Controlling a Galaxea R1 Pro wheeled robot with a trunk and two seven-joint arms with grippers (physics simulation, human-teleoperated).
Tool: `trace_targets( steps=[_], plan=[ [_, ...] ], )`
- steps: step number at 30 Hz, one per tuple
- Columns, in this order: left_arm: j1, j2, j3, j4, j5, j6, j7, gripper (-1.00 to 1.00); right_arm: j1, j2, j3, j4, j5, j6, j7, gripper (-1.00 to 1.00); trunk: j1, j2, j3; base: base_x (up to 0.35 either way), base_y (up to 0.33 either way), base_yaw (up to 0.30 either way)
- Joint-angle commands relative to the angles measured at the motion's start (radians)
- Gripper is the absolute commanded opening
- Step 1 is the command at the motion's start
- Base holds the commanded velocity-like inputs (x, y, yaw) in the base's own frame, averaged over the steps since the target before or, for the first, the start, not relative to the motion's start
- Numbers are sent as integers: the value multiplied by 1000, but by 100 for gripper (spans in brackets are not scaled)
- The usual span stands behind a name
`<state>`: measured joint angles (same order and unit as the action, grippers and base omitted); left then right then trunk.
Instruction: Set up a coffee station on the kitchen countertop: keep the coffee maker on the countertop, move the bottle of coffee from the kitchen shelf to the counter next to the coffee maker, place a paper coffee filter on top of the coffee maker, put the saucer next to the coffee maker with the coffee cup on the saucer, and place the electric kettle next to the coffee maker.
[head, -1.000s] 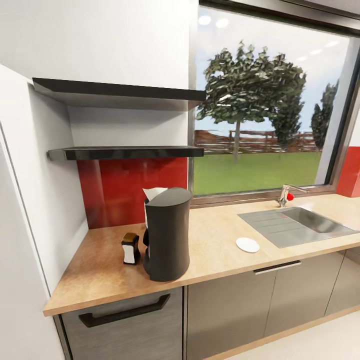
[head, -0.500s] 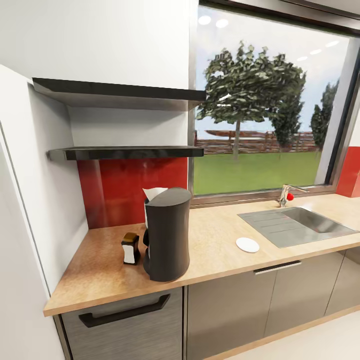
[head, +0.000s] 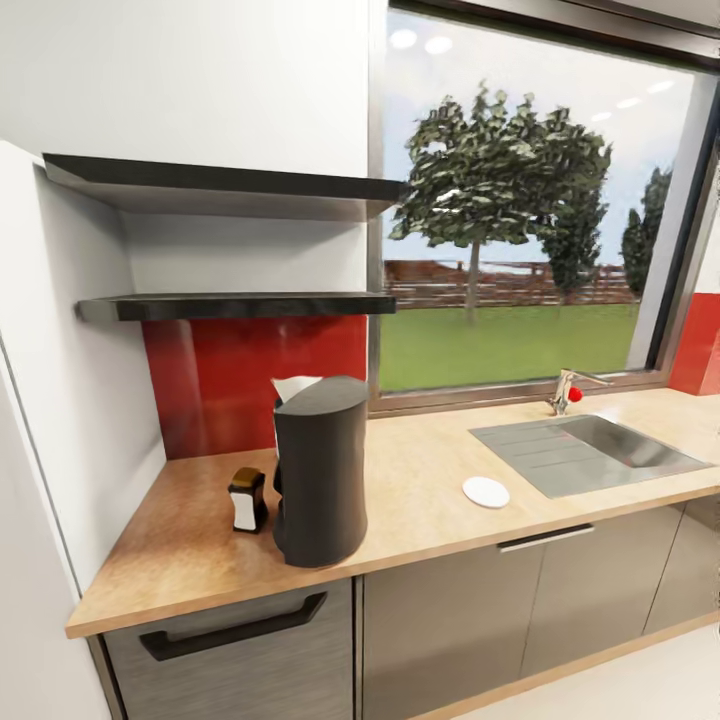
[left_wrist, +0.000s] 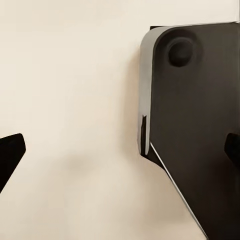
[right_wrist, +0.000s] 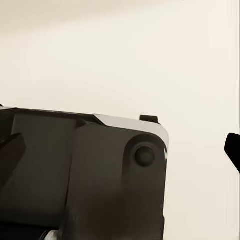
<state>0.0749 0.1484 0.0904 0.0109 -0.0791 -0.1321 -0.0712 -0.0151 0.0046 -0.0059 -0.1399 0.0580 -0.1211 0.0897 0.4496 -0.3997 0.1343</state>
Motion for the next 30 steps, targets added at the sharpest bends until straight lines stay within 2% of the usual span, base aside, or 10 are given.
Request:
trace_targets(
  steps=[1,20,26,30],
  plan=[
    [0,0,9,1,-9,-4,-3,100,0,0,-1,1,6,-3,1,100,0,0,0,92,-265,0],
    [-3,-1,9,-4,-8,-4,0,100,0,0,1,2,8,-3,1,100,0,0,0,20,-271,0],
    [-7,-12,9,-6,-9,-6,1,100,0,0,0,2,8,-3,1,100,0,0,0,0,-274,0],
    [-9,-22,9,-6,-7,-10,40,100,0,-1,-2,2,8,-3,1,100,0,0,0,0,-275,0]
  ],
)
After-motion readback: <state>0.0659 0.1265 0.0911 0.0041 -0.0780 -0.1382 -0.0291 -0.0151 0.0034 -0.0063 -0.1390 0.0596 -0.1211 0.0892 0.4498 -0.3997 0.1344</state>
